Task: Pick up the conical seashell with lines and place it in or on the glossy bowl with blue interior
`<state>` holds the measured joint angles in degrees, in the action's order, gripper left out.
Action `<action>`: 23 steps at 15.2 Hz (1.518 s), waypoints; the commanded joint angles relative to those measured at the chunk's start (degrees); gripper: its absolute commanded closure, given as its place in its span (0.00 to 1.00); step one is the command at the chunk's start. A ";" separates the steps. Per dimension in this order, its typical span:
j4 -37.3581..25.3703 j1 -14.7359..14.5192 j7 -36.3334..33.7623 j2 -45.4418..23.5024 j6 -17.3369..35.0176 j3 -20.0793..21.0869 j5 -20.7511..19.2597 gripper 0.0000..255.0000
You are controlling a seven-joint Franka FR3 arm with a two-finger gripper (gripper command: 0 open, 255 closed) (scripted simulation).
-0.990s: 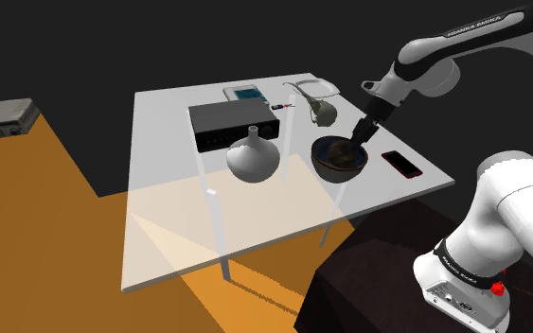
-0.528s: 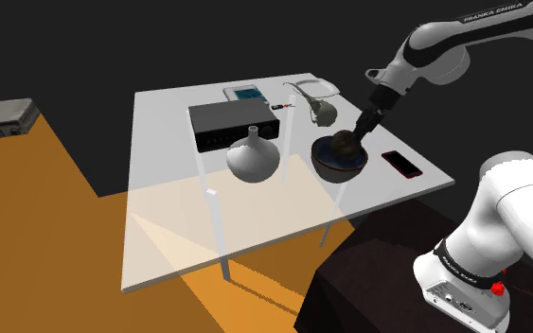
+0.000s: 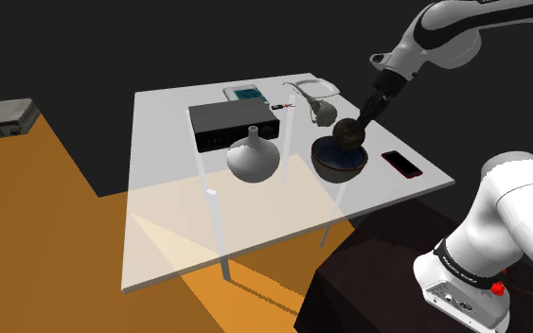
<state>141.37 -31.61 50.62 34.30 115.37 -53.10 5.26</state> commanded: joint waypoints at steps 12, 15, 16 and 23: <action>-7.81 0.94 -4.74 2.33 -9.32 4.44 0.04 1.00; -13.41 -0.29 -5.42 1.04 -13.49 4.20 0.74 1.00; -12.74 -0.26 -5.11 0.99 -12.82 3.96 0.68 1.00; -8.35 -0.37 -2.82 0.29 -8.15 2.02 0.43 1.00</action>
<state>132.58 -31.85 47.41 34.83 106.58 -50.70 5.66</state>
